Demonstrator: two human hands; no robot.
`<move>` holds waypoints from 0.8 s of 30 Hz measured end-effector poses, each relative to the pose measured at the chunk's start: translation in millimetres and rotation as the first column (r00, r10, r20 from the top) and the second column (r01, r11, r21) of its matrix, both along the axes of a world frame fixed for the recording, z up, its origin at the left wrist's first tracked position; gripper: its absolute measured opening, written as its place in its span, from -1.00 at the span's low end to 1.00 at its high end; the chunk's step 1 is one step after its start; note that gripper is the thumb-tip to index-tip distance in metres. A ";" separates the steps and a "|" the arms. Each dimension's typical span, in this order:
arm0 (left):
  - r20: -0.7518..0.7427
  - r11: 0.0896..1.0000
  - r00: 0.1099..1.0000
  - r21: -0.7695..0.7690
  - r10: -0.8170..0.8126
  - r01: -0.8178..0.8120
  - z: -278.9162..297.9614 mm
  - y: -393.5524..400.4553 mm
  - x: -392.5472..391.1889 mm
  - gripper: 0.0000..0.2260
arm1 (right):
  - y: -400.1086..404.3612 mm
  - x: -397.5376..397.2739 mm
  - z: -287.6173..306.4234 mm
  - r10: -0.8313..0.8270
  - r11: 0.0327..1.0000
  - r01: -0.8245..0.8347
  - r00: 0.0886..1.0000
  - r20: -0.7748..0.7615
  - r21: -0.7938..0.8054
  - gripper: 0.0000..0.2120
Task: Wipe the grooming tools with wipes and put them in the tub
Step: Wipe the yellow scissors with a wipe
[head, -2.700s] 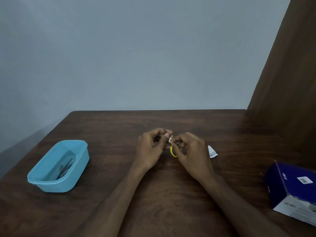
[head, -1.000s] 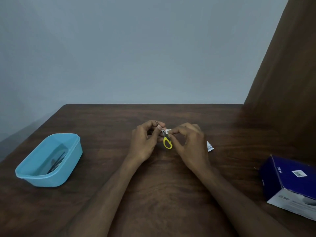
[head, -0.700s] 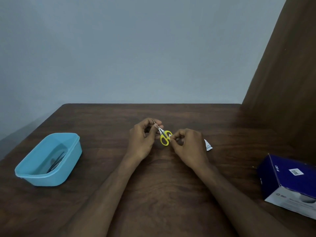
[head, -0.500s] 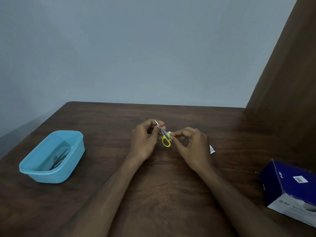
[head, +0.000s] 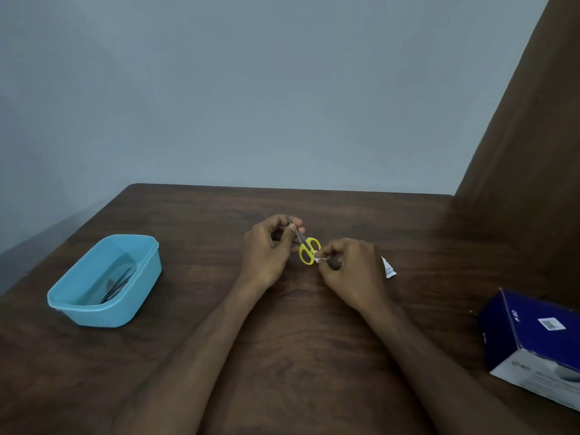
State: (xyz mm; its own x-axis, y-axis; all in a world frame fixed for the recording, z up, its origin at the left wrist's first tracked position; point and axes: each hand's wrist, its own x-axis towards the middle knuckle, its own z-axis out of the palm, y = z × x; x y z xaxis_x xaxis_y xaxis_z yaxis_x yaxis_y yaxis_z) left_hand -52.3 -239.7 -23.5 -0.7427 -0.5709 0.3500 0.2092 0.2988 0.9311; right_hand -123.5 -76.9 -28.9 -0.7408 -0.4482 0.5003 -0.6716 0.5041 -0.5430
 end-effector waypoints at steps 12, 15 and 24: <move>-0.015 0.991 0.997 -0.106 -0.082 0.080 0.3 5.3 3.6 -0.86 | 2.1 2.7 4.4 -0.148 0.989 0.148 0.988 -0.052 -0.003 -0.96; -0.021 0.996 0.998 -0.069 -0.059 0.058 -1.3 2.6 1.8 -0.85 | 3.3 3.0 6.9 -0.161 0.985 0.156 0.986 0.053 0.076 -0.95; -0.025 0.993 0.995 -0.066 -0.096 0.094 -0.5 4.3 1.9 -0.86 | 2.7 4.6 5.1 -0.051 0.998 0.052 0.998 -0.036 0.019 -0.92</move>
